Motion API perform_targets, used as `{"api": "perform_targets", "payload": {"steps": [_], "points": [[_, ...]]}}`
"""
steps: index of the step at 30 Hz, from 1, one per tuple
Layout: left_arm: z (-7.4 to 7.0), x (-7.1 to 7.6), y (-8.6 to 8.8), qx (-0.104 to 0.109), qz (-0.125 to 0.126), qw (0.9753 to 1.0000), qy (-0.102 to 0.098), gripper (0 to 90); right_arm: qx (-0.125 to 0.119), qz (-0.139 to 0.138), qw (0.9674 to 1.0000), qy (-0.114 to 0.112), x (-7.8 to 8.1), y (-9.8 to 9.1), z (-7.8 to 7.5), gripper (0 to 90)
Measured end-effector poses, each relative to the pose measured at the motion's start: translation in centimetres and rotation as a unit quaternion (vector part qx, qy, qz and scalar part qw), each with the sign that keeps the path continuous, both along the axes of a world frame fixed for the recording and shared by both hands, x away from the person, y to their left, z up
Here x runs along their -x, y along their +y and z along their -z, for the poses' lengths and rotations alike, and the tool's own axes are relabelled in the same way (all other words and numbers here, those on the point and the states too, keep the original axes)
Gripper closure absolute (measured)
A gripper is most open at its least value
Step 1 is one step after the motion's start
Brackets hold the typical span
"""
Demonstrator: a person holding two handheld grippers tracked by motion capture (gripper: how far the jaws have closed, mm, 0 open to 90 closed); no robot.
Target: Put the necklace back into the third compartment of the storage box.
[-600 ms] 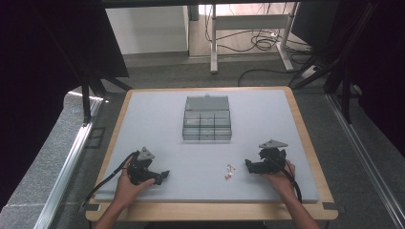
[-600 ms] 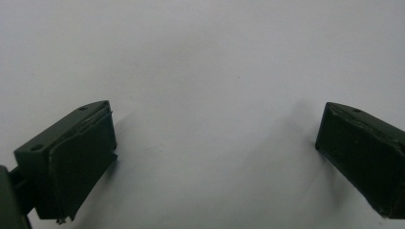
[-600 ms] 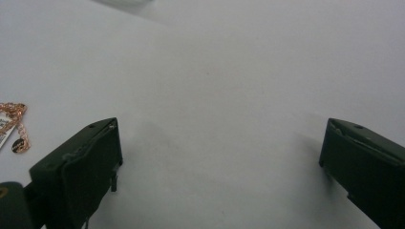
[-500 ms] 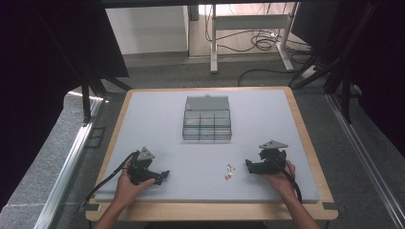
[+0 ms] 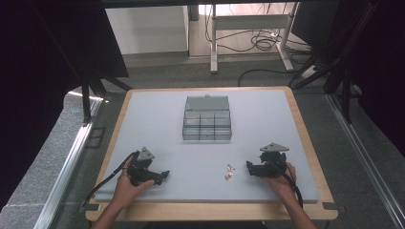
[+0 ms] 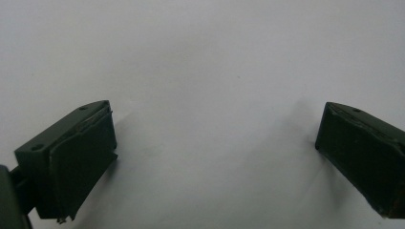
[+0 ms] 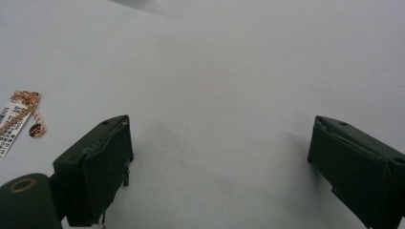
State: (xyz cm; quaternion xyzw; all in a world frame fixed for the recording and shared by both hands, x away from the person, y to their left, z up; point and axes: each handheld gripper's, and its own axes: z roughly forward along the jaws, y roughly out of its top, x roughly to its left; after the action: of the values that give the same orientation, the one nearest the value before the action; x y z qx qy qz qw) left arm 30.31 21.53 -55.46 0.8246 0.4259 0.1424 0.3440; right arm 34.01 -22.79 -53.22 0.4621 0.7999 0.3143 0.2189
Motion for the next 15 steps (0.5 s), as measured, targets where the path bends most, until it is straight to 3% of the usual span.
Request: {"api": "perform_targets", "payload": {"steps": [15], "points": [[0.00, 0.01, -0.01, 0.000, 0.000, 1.0000, 0.000, 0.0, 0.003, -0.016, 0.9999, 0.000, 0.26, 0.02, -0.39, 13.3]]}}
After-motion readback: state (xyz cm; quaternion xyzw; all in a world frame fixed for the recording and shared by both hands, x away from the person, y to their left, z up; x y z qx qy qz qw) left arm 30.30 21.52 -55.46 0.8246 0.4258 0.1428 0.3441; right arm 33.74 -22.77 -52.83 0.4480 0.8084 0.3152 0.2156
